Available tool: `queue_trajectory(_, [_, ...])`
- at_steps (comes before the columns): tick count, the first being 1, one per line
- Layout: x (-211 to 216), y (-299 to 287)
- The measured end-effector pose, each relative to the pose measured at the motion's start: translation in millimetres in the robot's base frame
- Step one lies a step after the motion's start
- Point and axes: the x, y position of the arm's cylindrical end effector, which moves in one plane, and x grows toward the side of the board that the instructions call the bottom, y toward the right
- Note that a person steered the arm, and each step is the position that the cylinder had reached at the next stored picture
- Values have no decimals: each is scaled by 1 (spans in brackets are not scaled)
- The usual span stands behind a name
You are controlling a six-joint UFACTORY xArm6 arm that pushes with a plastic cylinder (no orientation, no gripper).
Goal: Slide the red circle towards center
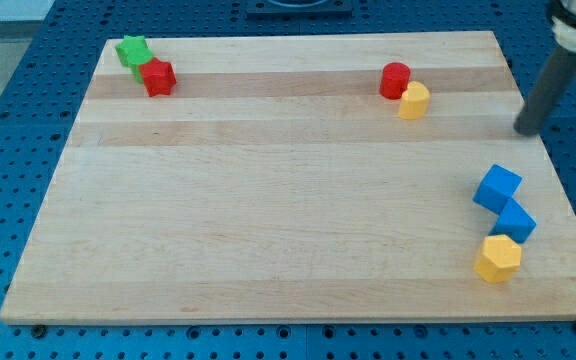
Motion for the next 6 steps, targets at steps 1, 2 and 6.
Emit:
queue_trajectory(1, [-69, -18])
queue_trajectory(2, [-127, -91])
queue_trajectory(6, [-34, -155])
